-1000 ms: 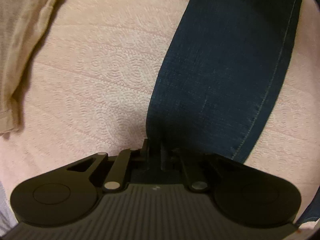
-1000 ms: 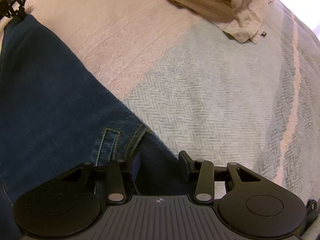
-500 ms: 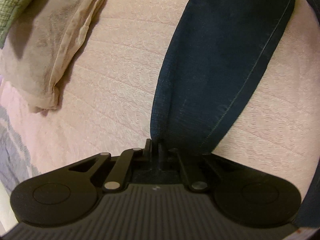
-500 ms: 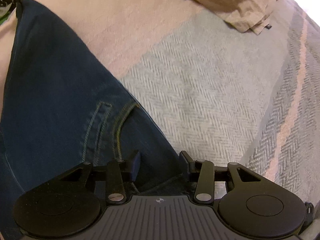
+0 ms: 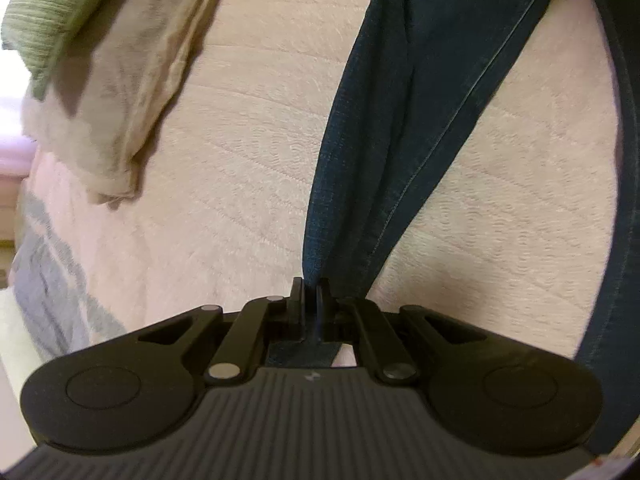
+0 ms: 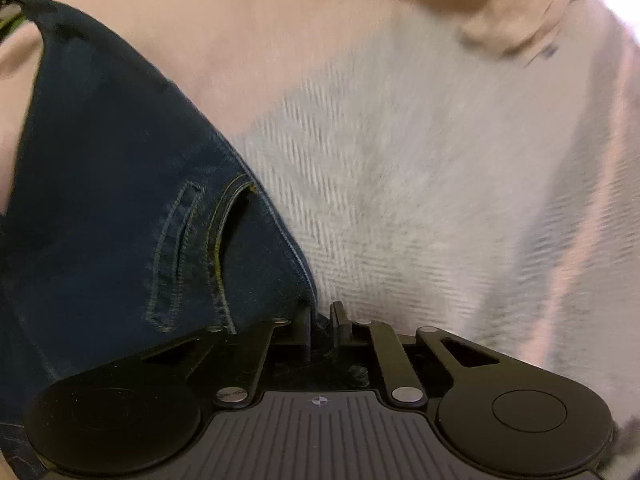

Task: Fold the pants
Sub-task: 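Lift the leg with the left gripper and fold it over the other leg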

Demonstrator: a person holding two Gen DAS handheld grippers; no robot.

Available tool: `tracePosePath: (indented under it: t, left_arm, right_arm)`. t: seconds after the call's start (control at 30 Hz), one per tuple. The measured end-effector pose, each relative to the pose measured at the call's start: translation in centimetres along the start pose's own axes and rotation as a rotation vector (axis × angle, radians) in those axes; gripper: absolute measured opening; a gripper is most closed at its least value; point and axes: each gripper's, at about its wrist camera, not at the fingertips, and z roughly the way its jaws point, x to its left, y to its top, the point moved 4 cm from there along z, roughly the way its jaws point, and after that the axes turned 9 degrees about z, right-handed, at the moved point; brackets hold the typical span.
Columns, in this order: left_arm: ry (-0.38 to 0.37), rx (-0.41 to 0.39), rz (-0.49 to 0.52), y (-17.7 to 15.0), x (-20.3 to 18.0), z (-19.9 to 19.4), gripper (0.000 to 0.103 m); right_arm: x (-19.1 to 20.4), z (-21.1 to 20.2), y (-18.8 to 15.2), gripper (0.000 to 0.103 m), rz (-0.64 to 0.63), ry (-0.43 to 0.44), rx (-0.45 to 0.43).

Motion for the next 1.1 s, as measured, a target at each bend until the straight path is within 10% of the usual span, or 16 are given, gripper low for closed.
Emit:
tracePosePath:
  t: [0.33, 0.63, 0.83, 1.1]
  left_arm:
    - [-0.023, 0.019, -0.190, -6.7, -10.9, -15.0, 0.003]
    - [-0.163, 0.105, -0.151, -9.6, -27.8, -11.1, 0.004]
    - [-0.127, 0.004, -0.169, -11.7, -30.8, -9.3, 0.009]
    - [-0.158, -0.075, -0.286, -17.5, -30.8, -12.7, 0.013]
  right_arm:
    - [14.4, -16.1, -12.5, 0.003, -0.165, -0.218, -0.304]
    - [25.9, -8.1, -27.0, 0.009, -0.121, -0.252, -0.020]
    - [29.1, -8.6, -28.3, 0.032, 0.181, -0.335, 0.070]
    - [35.2, -12.3, -23.5, 0.047, 0.586, -0.300, -0.090]
